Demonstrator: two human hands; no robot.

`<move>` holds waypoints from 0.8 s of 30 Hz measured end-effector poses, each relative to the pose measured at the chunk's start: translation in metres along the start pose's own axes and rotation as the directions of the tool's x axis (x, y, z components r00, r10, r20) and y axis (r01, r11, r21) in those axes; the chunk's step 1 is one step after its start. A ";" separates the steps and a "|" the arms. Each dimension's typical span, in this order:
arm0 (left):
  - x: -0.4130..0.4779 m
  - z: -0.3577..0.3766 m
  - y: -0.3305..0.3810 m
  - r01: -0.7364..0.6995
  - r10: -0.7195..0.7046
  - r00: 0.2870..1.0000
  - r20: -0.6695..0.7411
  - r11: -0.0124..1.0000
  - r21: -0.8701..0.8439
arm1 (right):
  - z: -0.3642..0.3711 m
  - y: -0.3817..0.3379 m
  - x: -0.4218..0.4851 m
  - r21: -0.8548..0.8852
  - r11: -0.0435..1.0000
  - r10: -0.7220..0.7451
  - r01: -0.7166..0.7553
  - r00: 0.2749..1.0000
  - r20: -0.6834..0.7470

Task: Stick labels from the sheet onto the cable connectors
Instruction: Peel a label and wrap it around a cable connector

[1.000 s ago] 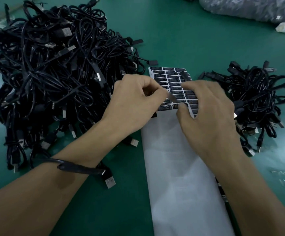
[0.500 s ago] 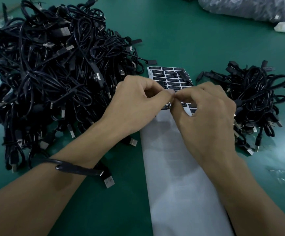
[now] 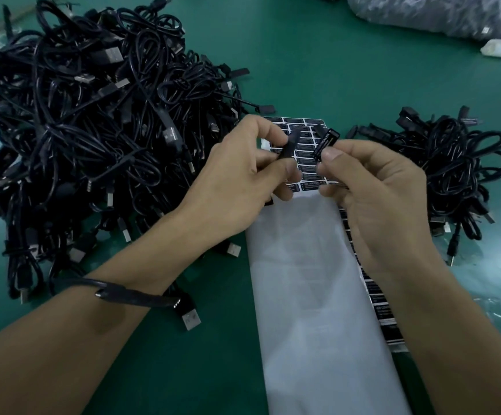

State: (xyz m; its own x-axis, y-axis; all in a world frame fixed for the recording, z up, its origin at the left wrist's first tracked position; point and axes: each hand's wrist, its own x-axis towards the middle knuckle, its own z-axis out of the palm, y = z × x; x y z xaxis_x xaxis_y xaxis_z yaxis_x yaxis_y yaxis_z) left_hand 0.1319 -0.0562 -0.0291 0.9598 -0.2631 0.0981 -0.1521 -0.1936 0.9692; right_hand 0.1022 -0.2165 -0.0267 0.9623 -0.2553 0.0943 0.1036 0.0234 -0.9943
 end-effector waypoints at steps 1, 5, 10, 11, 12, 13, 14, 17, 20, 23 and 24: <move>0.000 0.000 0.001 0.003 -0.002 1.000 0.007 1.000 -0.021 | 0.000 0.000 0.000 0.057 0.997 0.041 -0.042 0.999 0.032; -0.001 0.001 0.002 0.032 -0.030 0.999 0.032 0.998 -0.047 | 0.000 -0.001 0.001 0.180 0.974 0.116 -0.135 0.987 0.112; -0.002 0.001 -0.001 0.013 -0.013 0.999 0.040 1.000 -0.002 | 0.000 -0.002 0.001 0.181 0.971 0.139 -0.158 0.984 0.113; -0.001 0.001 -0.001 0.005 -0.006 0.999 0.041 1.000 0.004 | 0.000 -0.001 0.002 0.182 0.970 0.145 -0.162 0.984 0.104; -0.001 0.000 -0.001 -0.004 0.004 0.999 0.041 1.000 0.014 | 0.000 -0.001 0.002 0.195 0.967 0.150 -0.167 0.984 0.099; -0.001 -0.001 -0.002 -0.017 0.015 0.999 0.038 0.999 0.032 | 0.000 0.000 0.002 0.212 0.962 0.155 -0.172 0.983 0.094; -0.001 -0.001 -0.002 -0.033 0.030 0.999 0.034 0.998 0.062 | 0.000 0.000 0.002 0.225 0.959 0.158 -0.174 0.984 0.087; -0.001 -0.003 -0.002 -0.075 0.073 0.997 0.017 0.983 0.166 | 0.000 0.001 0.002 0.227 0.960 0.150 -0.166 0.985 0.084; 0.000 -0.005 -0.001 -0.061 0.057 0.998 0.027 0.984 0.168 | 0.001 0.002 0.003 0.227 0.960 0.147 -0.166 0.984 0.099; 0.001 -0.005 -0.002 -0.030 0.026 0.999 0.035 0.993 0.112 | 0.001 0.003 0.002 0.198 0.968 0.137 -0.156 0.985 0.108; 0.001 -0.005 -0.002 -0.028 0.025 0.999 0.032 0.996 0.083 | 0.002 0.003 0.001 0.170 0.974 0.132 -0.148 0.986 0.104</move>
State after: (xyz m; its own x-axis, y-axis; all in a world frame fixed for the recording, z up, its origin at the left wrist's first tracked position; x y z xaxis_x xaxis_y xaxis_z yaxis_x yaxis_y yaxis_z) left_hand 0.1342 -0.0510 -0.0297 0.9477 -0.2977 0.1151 -0.1975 -0.2637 0.9442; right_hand 0.1042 -0.2150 -0.0295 0.9884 -0.1485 -0.0332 0.0010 0.2246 -0.9745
